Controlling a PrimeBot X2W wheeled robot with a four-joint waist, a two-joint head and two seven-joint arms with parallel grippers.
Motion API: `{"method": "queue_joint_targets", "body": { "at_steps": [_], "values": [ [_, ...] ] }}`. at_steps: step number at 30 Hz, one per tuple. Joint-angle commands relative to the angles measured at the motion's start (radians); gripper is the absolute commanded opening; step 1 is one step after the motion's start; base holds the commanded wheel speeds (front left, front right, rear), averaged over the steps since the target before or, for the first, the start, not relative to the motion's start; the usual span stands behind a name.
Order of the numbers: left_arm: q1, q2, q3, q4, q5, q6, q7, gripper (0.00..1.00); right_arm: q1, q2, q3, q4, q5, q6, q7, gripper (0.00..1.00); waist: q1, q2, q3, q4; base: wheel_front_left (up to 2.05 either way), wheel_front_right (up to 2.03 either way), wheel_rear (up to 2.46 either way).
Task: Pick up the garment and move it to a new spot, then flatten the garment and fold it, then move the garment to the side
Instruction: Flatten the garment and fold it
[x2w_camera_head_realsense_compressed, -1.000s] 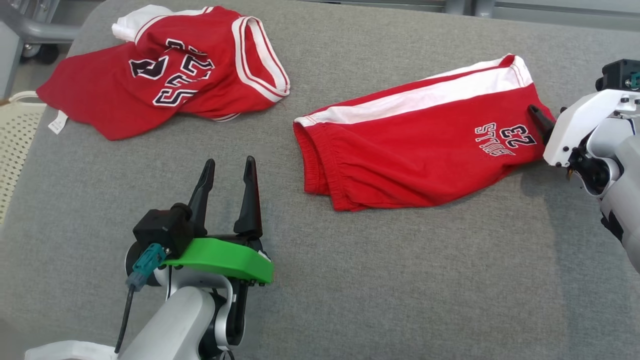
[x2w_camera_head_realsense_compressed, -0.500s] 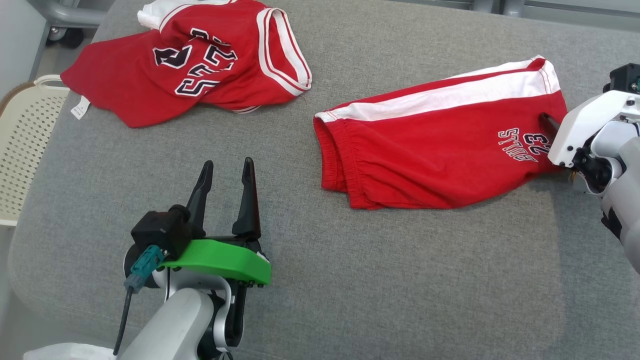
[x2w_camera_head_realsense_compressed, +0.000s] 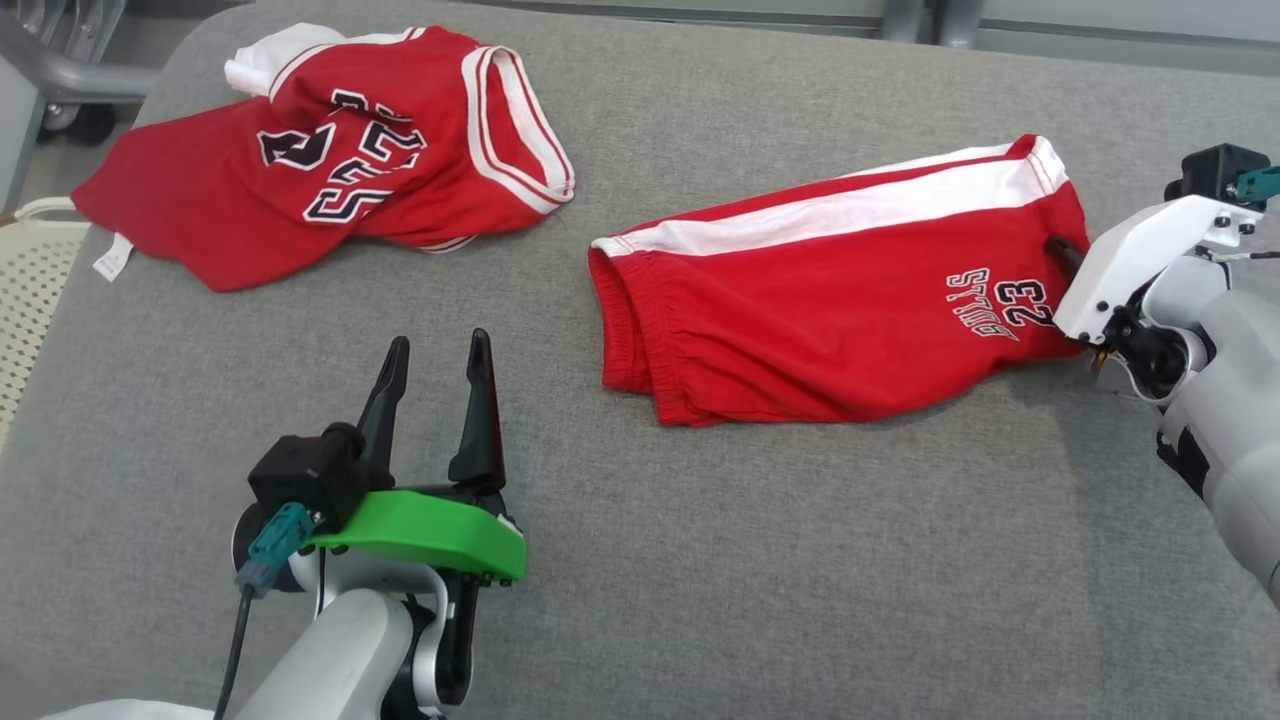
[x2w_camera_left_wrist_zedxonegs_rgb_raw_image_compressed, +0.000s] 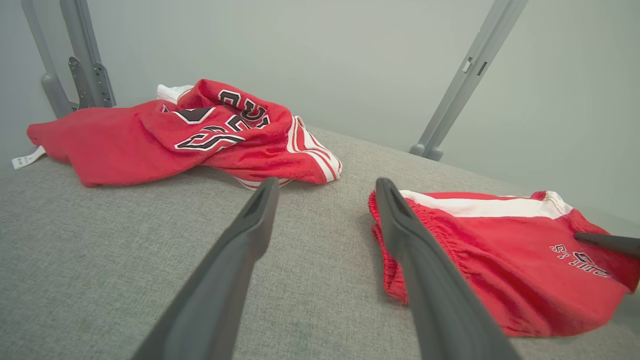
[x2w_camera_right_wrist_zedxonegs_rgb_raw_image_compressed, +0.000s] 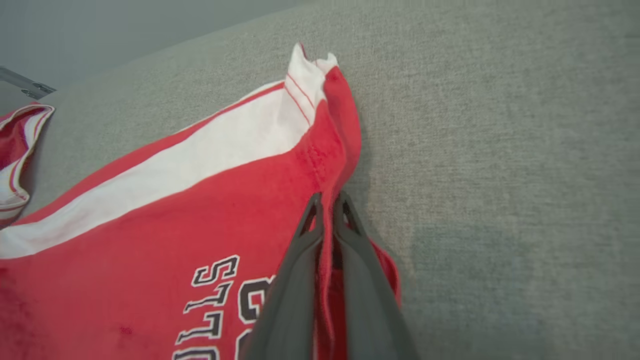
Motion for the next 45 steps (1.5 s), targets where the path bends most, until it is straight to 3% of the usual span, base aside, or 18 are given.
{"method": "queue_joint_targets", "body": {
  "at_steps": [1,13,19,30,45],
  "values": [
    [0.020,0.010,0.002,-0.002,0.000,0.006,-0.001,1.00,0.028,-0.009,-0.004,-0.019,0.014,0.000,-0.013,0.00,0.0000,0.0054,-0.028,-0.038,0.00,0.00,0.00],
    [0.091,0.055,0.012,-0.065,-0.001,0.032,0.009,1.00,0.235,-0.058,0.000,-0.216,0.070,0.000,-0.146,0.00,0.0000,0.0054,-0.112,-0.181,0.00,0.00,0.00],
    [0.118,0.068,0.004,-0.095,0.001,0.047,0.018,1.00,0.297,-0.049,-0.003,-0.225,0.061,0.000,-0.243,0.00,0.0000,0.0054,-0.132,-0.217,0.00,0.00,0.00],
    [0.112,0.075,-0.006,-0.111,0.004,0.050,0.033,1.00,0.261,-0.012,-0.023,-0.142,0.054,0.000,-0.316,0.00,0.0000,0.0054,-0.127,-0.219,0.00,0.00,0.00],
    [0.104,0.072,-0.007,-0.097,-0.008,0.046,0.030,1.00,0.194,-0.011,-0.021,-0.090,0.062,0.000,-0.296,0.00,0.0000,0.0054,-0.118,-0.211,0.00,0.00,0.00]
  ]
}}
